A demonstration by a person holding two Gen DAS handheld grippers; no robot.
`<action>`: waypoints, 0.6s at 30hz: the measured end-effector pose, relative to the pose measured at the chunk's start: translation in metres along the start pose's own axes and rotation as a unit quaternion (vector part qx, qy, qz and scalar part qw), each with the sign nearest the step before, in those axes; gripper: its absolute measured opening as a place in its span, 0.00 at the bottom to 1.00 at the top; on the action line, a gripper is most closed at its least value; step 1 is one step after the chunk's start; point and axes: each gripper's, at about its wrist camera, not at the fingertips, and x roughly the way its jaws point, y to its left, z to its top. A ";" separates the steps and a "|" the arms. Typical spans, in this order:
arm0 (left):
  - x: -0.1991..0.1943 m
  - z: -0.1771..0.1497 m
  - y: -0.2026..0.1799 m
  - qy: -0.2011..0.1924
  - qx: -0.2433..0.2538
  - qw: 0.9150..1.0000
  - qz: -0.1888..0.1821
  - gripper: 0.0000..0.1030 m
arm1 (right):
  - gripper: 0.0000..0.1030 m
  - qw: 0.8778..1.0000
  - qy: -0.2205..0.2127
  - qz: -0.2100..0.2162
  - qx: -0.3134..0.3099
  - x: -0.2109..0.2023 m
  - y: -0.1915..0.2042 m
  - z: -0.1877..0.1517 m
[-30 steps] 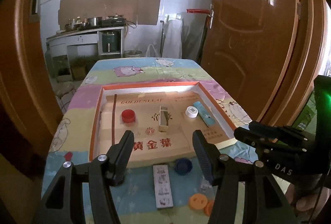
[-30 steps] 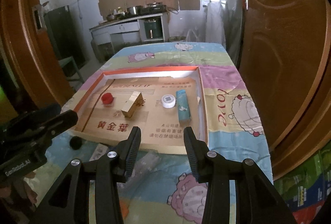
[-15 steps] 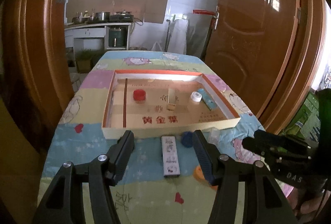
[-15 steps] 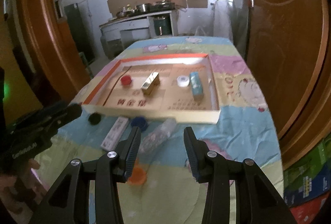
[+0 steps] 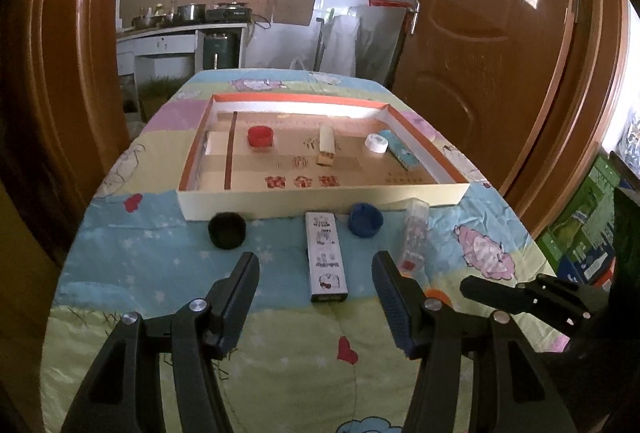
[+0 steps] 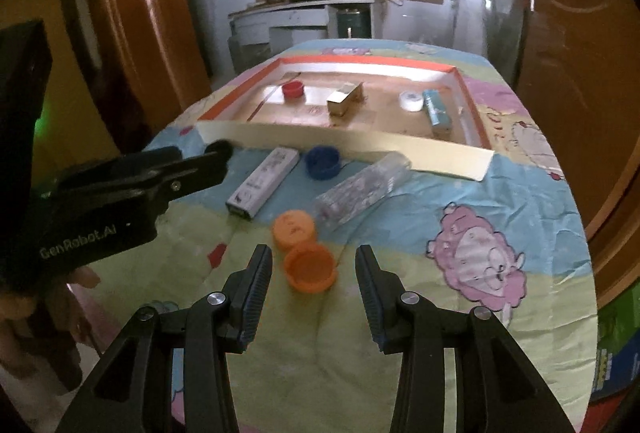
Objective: Organize rigid objects
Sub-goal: 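Move both tools back toward the items on the tablecloth, then grasp the white-and-pink box with the left gripper while the right gripper grasps the orange cap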
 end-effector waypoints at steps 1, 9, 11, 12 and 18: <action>0.001 -0.001 0.000 0.002 -0.001 1.000 0.001 0.57 | 0.43 1.000 0.002 -0.001 -0.003 0.003 0.001 -0.002; 0.013 -0.004 0.002 0.015 -0.001 1.000 0.002 0.57 | 0.43 1.000 0.013 -0.003 -0.015 0.020 0.002 -0.007; 0.018 -0.004 0.000 0.019 0.004 1.000 0.006 0.57 | 0.41 1.000 0.014 0.001 -0.015 0.022 0.002 -0.007; 0.020 -0.004 -0.001 0.021 0.006 1.000 0.007 0.57 | 0.33 1.000 0.012 -0.002 -0.018 0.022 0.003 -0.006; 0.040 0.003 -0.007 0.037 0.009 0.999 0.020 0.57 | 0.30 1.000 0.008 -0.005 -0.022 0.024 0.002 -0.007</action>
